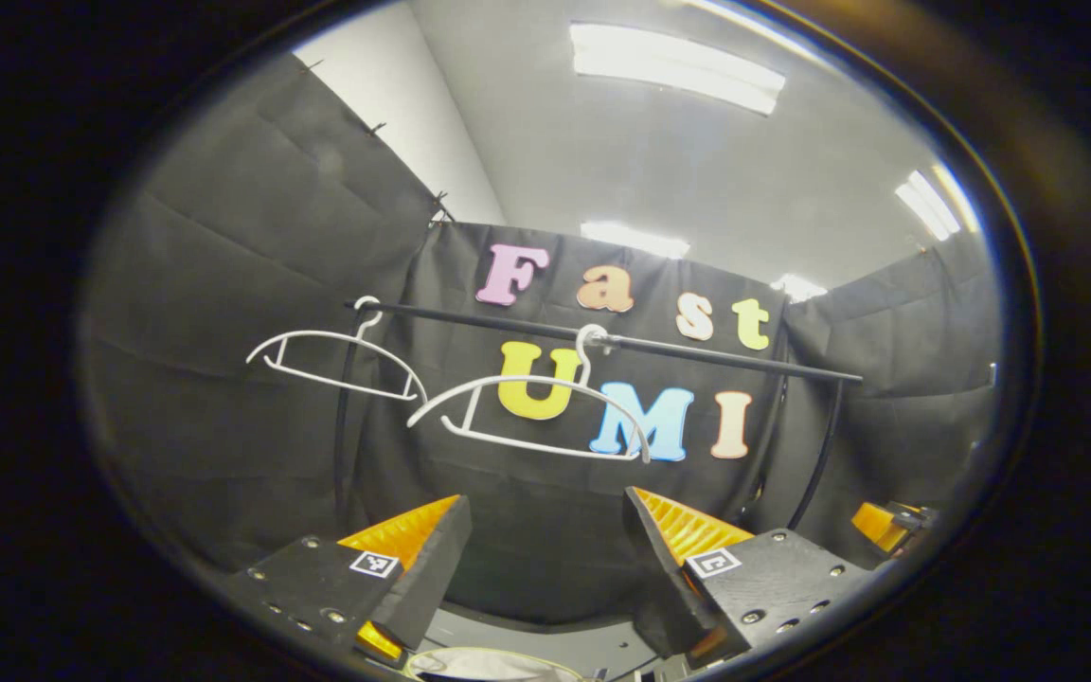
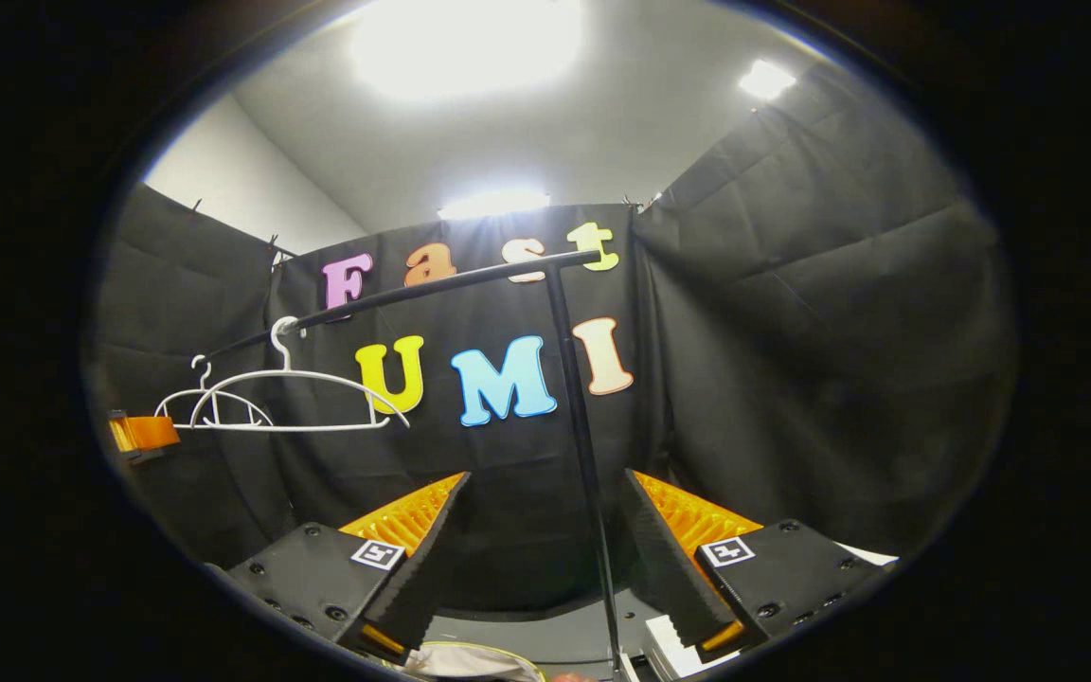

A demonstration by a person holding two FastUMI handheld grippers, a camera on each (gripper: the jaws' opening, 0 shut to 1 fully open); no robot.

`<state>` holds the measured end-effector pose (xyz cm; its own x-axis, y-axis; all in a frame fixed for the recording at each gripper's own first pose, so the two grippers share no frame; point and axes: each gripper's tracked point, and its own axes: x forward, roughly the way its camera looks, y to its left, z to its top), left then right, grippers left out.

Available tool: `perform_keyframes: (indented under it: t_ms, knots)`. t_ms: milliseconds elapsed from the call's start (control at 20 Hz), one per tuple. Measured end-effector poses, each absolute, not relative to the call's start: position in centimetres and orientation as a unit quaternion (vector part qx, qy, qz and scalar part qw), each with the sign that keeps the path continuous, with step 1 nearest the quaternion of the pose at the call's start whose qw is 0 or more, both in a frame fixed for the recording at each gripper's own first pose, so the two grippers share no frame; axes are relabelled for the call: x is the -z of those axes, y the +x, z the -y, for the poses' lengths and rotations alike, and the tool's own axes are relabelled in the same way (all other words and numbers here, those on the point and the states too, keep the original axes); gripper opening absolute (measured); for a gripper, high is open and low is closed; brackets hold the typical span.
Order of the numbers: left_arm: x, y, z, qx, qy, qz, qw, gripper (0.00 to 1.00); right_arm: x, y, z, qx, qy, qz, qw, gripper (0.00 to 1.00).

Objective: Grasp the clothes on the hanger with both hands and then place them into the laundry hamper below.

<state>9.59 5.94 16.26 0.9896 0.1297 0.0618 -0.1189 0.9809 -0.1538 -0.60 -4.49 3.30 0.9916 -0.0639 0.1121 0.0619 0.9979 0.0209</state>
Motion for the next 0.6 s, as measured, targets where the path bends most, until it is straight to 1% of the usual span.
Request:
perform_keyframes:
  t_ms: [50, 100, 150, 200, 250, 300, 350, 400, 450, 500, 550, 600]
  knots:
    - [-15.9, 9.9, -6.1, -0.060, -0.072, 0.033, 0.995, 0.95, -3.3, -0.7, 4.4, 0.032, 0.005, 0.059, 0.998, 0.98]
    - [-15.5, 10.2, -6.2, -0.059, -0.070, 0.031, 0.995, 0.92, -3.4, -0.8, 4.2, 0.031, 0.003, 0.062, 0.998, 0.98]
    - [-15.1, 10.5, -6.2, -0.061, -0.068, 0.026, 0.995, 0.92, -3.4, -0.9, 3.9, 0.029, 0.004, 0.061, 0.998, 0.98]
    - [-14.9, 10.7, -6.2, -0.062, -0.068, 0.024, 0.995, 0.92, -3.3, -0.9, 3.4, 0.024, 0.005, 0.058, 0.998, 0.92]
    - [-14.8, 10.9, -5.9, -0.058, -0.068, 0.025, 0.996, 0.93, -3.1, -0.9, 3.1, 0.019, 0.005, 0.056, 0.998, 0.92]
    - [-14.8, 11.1, -5.5, -0.051, -0.070, 0.024, 0.996, 0.95, -3.1, -0.8, 2.8, 0.013, 0.005, 0.055, 0.998, 0.98]
    - [-14.6, 11.2, -5.1, -0.044, -0.070, 0.024, 0.996, 0.92, -3.0, -0.8, 2.6, 0.010, 0.005, 0.054, 0.998, 0.98]
    - [-14.4, 11.4, -4.9, -0.041, -0.069, 0.023, 0.997, 0.92, -2.6, -0.8, 2.7, 0.011, 0.003, 0.049, 0.999, 0.98]
    - [-14.2, 11.4, -4.7, -0.039, -0.066, 0.021, 0.997, 0.95, -2.3, -0.8, 2.6, 0.009, 0.001, 0.044, 0.999, 0.92]
    - [-14.1, 11.5, -4.7, -0.040, -0.061, 0.019, 0.997, 0.95, -2.1, -0.9, 2.6, 0.010, -0.002, 0.041, 0.999, 0.92]
    - [-13.9, 11.5, -4.5, -0.039, -0.055, 0.019, 0.998, 0.94, -2.1, -0.9, 2.6, 0.012, -0.006, 0.041, 0.999, 0.98]
    - [-13.7, 11.6, -4.4, -0.037, -0.049, 0.017, 0.998, 0.93, -2.1, -0.9, 2.7, 0.015, -0.008, 0.041, 0.999, 0.98]
